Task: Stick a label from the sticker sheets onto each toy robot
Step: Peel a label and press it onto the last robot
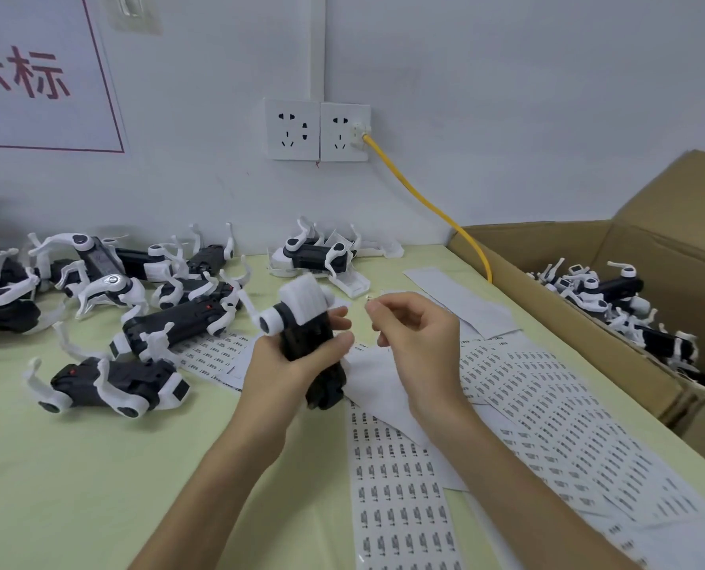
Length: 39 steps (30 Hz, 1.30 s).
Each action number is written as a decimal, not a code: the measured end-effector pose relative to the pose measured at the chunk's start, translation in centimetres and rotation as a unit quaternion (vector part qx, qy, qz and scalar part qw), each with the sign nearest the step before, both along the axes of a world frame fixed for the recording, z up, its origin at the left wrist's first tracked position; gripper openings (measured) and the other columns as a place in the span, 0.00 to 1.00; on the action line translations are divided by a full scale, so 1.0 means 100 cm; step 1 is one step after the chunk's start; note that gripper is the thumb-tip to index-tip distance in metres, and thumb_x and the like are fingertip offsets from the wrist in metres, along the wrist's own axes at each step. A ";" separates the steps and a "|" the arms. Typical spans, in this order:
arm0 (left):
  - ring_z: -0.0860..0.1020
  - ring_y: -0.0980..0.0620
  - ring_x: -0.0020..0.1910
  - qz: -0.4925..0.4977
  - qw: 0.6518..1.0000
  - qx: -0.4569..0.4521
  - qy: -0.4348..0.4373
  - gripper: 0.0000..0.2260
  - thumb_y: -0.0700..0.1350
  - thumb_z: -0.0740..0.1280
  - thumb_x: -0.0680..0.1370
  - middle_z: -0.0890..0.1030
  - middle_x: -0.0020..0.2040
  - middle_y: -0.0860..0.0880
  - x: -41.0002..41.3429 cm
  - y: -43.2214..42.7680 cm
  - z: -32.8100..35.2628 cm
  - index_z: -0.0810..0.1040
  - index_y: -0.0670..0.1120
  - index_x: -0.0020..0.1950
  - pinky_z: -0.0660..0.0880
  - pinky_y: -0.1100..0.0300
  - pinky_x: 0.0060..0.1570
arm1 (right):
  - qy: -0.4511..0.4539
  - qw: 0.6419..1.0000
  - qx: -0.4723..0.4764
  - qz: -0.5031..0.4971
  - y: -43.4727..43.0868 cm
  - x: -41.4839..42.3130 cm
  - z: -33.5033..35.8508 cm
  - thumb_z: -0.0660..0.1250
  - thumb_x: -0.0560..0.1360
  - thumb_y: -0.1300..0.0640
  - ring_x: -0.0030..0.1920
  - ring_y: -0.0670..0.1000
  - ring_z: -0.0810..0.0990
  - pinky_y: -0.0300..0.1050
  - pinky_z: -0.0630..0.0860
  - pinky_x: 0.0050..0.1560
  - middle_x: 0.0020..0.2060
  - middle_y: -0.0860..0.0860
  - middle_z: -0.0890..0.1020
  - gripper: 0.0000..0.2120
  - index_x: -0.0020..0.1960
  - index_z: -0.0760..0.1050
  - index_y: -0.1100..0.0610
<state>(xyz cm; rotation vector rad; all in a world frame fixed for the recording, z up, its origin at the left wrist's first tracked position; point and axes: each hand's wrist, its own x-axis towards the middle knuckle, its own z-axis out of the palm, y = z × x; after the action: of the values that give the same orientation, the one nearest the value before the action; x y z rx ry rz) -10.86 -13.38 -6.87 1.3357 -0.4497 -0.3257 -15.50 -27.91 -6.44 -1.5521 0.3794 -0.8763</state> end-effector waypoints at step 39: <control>0.82 0.45 0.64 0.038 0.894 -0.346 0.282 0.13 0.52 0.71 0.76 0.84 0.53 0.48 0.009 0.003 -0.004 0.84 0.44 0.51 0.76 0.53 0.65 | 0.045 0.778 0.465 0.420 0.050 -0.009 -0.015 0.65 0.67 0.57 0.21 0.47 0.57 0.38 0.53 0.20 0.20 0.50 0.62 0.25 0.64 0.83 0.52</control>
<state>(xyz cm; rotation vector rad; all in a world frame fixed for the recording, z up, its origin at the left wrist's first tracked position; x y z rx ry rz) -9.98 -13.04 -7.28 0.5157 -0.0019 -0.4187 -16.44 -22.92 -7.91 -0.6614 0.1012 0.1392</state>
